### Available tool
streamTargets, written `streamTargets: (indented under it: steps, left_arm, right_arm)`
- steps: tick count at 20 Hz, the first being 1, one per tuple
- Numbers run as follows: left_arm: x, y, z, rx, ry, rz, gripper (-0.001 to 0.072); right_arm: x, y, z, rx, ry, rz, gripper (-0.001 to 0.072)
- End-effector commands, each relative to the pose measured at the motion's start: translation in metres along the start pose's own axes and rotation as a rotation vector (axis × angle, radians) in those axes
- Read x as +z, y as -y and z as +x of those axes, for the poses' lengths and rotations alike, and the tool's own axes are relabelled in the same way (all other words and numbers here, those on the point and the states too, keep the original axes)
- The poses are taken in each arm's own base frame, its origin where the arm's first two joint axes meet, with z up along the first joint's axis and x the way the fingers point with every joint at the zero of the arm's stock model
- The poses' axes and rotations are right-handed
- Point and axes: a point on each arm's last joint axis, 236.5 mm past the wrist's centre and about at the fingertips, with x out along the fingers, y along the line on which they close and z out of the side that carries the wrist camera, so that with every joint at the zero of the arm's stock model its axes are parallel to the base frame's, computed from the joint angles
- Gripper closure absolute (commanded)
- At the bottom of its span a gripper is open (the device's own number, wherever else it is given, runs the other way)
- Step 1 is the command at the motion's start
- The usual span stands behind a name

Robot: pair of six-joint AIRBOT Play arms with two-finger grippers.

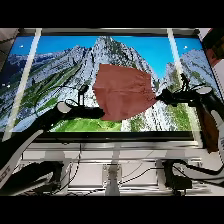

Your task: Fold the clothes and pants, and hang the long-sleeved shirts on hangers.

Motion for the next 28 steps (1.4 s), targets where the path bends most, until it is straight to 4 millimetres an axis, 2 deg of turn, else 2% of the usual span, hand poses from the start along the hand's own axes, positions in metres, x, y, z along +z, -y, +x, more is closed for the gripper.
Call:
streamTargets:
  steps: [1, 4, 5, 8, 10, 13, 15, 16, 18, 19, 21, 23, 25, 28]
  left_arm:
    - [0.010, -0.010, -0.058, 0.132, 0.060, 0.076, 0.0703]
    - [0.004, -0.026, -0.111, 0.288, 0.094, 0.105, 0.0703]
    - [0.004, -0.021, -0.123, 0.295, 0.119, 0.111, 0.0703]
    - [0.015, 0.019, -0.165, 0.219, 0.277, 0.160, 0.0703]
    - [0.029, 0.049, -0.207, 0.174, 0.439, 0.218, 0.0703]
    - [0.057, 0.107, -0.299, 0.070, 0.813, 0.310, 0.0704]
    - [0.056, 0.139, -0.356, -0.036, 0.999, 0.282, 0.0706]
    - [0.050, 0.150, -0.375, -0.085, 1.039, 0.255, 0.0706]
    - [0.043, 0.161, -0.395, -0.140, 1.078, 0.224, 0.0707]
    - [0.045, 0.159, -0.395, -0.139, 1.077, 0.210, 0.0707]
    - [0.059, 0.141, -0.371, -0.078, 1.015, 0.161, 0.0707]
    - [0.081, 0.114, -0.318, 0.002, 0.873, 0.102, 0.0707]
    - [0.099, 0.082, -0.258, 0.070, 0.727, 0.031, 0.0705]
    - [0.131, 0.036, -0.170, 0.143, 0.609, -0.036, 0.0703]
  right_arm:
    - [-0.028, -0.023, -0.043, -0.050, -0.051, -0.128, 0.0695]
    - [-0.042, -0.050, -0.081, -0.068, 0.000, -0.197, 0.0695]
    - [-0.048, -0.062, -0.092, -0.056, 0.019, -0.204, 0.0695]
    - [-0.075, -0.119, -0.129, 0.054, 0.088, -0.281, 0.0695]
    - [-0.090, -0.160, -0.155, 0.140, 0.181, -0.335, 0.0695]
    - [-0.117, -0.222, -0.203, 0.264, 0.344, -0.475, 0.0694]
    - [-0.137, -0.264, -0.237, 0.358, 0.448, -0.557, 0.0695]
    - [-0.146, -0.283, -0.256, 0.405, 0.502, -0.563, 0.0695]
    - [-0.149, -0.301, -0.282, 0.428, 0.606, -0.562, 0.0695]
    - [-0.143, -0.302, -0.289, 0.427, 0.644, -0.524, 0.0696]
    - [-0.124, -0.281, -0.282, 0.345, 0.653, -0.451, 0.0696]
    - [-0.098, -0.247, -0.259, 0.260, 0.619, -0.352, 0.0696]
    - [-0.073, -0.211, -0.222, 0.242, 0.560, -0.226, 0.0696]
    - [-0.024, -0.140, -0.162, 0.191, 0.550, 0.013, 0.0695]
